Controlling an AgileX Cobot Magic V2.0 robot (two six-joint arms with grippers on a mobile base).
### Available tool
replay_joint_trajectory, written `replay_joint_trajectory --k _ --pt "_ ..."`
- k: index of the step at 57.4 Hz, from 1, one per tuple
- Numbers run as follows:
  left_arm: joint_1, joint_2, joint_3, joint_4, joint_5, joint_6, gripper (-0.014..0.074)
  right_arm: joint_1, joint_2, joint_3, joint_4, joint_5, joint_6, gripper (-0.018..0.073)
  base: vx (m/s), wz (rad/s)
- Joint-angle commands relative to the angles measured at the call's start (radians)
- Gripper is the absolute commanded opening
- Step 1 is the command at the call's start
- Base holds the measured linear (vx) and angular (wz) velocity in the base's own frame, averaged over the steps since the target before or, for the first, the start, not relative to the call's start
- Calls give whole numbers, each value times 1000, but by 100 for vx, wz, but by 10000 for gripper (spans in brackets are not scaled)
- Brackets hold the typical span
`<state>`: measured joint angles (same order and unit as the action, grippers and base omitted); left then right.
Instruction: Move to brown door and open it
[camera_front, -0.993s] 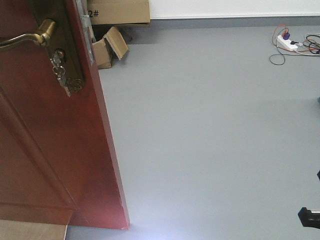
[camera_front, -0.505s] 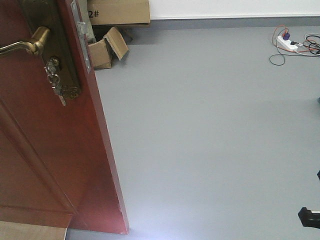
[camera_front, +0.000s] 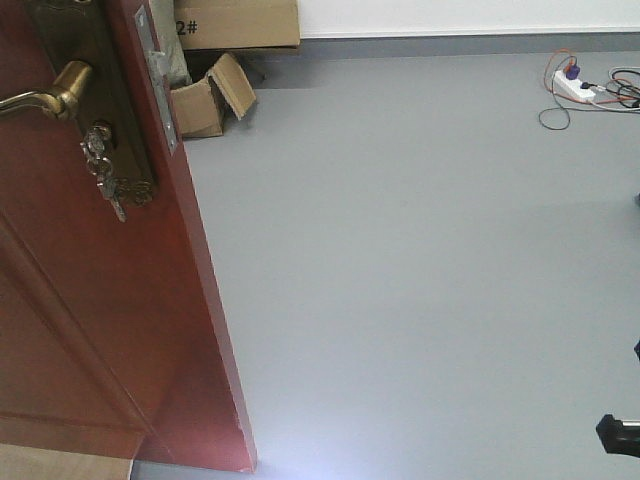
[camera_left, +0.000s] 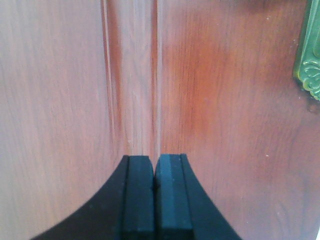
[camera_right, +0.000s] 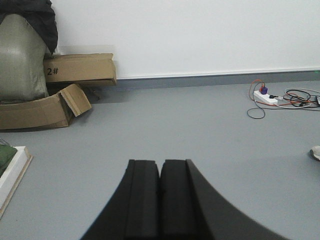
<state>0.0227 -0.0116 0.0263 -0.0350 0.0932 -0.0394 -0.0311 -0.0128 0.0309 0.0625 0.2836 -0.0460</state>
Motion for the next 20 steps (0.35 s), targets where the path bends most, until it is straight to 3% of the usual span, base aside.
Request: replay_joint_trajectory --k 1,20 --pt "5 -15 -16 -1 -77 1 -3 1 -10 6 0 -83 -6 0 0 0" --pt "5 -15 -16 -2 -77 1 -3 1 -10 6 0 -83 -6 0 0 0"
